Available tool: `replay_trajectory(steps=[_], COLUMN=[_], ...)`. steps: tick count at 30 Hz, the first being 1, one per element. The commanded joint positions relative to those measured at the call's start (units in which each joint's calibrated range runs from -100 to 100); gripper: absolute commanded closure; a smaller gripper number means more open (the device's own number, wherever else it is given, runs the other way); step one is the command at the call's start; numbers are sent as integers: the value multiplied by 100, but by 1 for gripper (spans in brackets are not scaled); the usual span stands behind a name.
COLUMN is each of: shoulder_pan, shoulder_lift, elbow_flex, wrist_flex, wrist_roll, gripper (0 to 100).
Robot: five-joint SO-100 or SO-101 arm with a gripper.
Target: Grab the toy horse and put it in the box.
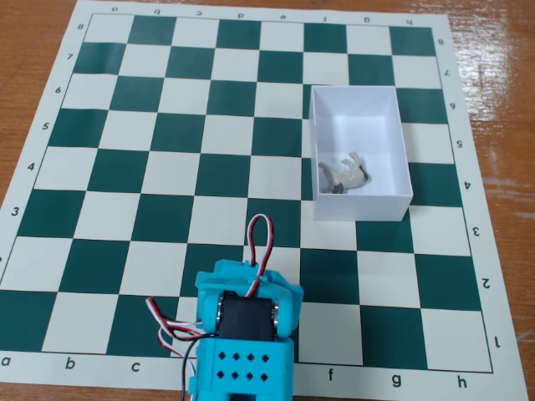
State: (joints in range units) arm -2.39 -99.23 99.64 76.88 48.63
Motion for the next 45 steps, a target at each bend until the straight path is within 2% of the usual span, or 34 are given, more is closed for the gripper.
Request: replay_trajectory(steps=[1,14,45], shoulder_pan=[-32,246,246], shoulder_lift=[-41,-32,-32], elbow_flex=[36,36,36], wrist_flex=[-80,-80,-80], wrist_roll=[13,18,18], gripper=[64,64,64])
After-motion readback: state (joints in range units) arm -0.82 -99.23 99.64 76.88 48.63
